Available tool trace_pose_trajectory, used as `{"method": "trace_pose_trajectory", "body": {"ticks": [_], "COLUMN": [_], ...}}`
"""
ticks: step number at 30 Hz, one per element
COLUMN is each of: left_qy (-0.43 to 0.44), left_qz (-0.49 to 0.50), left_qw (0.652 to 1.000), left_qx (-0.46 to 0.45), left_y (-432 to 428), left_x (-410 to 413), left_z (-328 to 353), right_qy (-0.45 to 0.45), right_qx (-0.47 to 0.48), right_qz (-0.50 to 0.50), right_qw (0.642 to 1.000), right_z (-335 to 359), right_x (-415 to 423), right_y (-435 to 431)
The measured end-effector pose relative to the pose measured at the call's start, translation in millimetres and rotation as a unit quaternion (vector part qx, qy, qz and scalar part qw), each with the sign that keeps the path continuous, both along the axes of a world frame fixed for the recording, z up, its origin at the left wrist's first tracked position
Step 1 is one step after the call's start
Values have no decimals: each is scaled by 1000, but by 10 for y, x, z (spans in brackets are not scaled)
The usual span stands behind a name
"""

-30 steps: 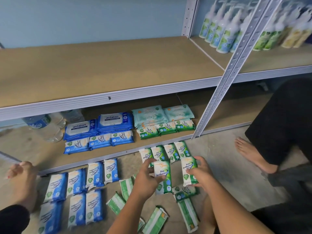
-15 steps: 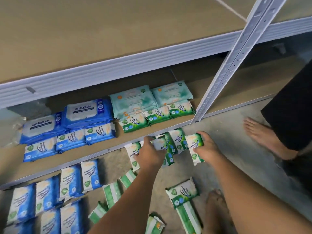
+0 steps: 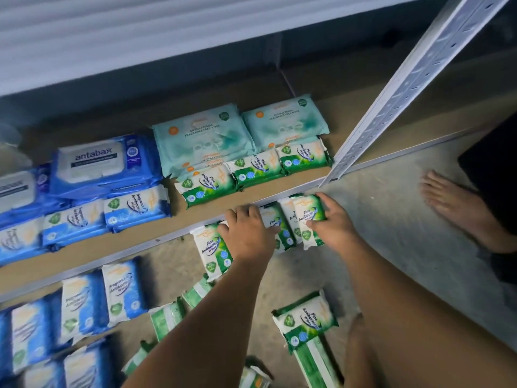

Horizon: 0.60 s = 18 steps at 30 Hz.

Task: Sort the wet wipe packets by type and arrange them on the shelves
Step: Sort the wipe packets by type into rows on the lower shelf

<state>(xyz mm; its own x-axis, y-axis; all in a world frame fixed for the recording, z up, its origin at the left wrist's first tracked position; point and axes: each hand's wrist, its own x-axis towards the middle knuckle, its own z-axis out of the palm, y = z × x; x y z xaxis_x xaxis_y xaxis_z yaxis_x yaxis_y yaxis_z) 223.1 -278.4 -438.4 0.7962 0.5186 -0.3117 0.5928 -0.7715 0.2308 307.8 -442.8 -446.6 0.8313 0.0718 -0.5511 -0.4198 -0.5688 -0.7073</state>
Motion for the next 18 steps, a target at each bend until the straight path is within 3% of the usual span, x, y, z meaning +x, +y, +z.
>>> {"method": "trace_pose_trajectory", "body": {"ticks": [9,18], "left_qy": [-36,-71], "left_qz": [-11,-18], "left_qw": [999,997], "left_qx": [37,21], "left_y": [9,63], "left_x": [16,-81], "left_z": [-114,-87], "right_qy": [-33,-59], "right_qx": [-34,-199], "right_qz": [27,101], "right_qw": [998,973], "right_z": [-114,-130], "right_x": [133,78], "right_y": [141,201]}}
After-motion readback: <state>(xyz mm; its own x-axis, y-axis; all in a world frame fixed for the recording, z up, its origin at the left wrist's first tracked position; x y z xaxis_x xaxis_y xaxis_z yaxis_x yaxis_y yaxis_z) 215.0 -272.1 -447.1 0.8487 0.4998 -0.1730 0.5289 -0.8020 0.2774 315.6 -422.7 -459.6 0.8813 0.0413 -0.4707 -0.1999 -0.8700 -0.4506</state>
